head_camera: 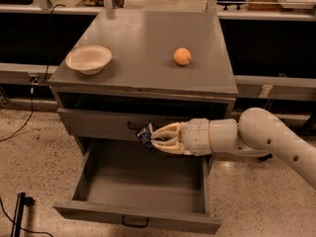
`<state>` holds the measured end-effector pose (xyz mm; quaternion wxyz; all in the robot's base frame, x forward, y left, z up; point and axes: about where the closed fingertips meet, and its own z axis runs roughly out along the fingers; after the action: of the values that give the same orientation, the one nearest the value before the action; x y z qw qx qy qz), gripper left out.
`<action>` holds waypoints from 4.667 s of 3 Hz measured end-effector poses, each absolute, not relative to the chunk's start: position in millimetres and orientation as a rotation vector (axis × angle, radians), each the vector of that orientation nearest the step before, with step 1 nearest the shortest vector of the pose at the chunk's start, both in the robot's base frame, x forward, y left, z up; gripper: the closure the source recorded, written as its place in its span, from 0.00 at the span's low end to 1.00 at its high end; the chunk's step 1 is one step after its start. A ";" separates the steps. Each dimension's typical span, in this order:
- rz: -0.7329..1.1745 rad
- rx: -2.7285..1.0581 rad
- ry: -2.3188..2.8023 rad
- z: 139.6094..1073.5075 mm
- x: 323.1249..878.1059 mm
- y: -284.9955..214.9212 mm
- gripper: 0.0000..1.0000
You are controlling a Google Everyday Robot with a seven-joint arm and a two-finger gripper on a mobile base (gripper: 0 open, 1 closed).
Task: Pick rxbar blueberry from middle drawer and place on counter
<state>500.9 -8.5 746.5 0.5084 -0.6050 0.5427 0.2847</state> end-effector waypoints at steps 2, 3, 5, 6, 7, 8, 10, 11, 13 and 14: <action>0.677 -1.503 1.288 773.6 498.6 -5.3 1.00; 0.637 -1.585 1.251 834.0 497.1 -4.2 1.00; 0.651 -1.589 1.186 931.5 534.4 -7.0 1.00; 0.663 -1.480 1.209 972.3 579.5 -18.3 1.00; 0.659 -1.384 1.269 994.4 630.2 -17.5 1.00; 0.643 -1.292 1.348 978.9 675.5 -10.4 1.00; 0.648 -1.137 1.455 899.8 724.9 -2.0 1.00; 0.651 -1.133 1.457 896.2 726.2 1.1 0.83; 0.660 -1.140 1.453 895.0 725.4 7.7 0.36; 0.657 -1.151 1.447 897.6 722.6 10.9 0.06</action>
Offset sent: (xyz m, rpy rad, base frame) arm -0.0073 0.0075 0.1052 -0.0975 -0.0673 0.1056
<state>722.6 10.9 897.6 0.5563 -0.4874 0.6129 0.2782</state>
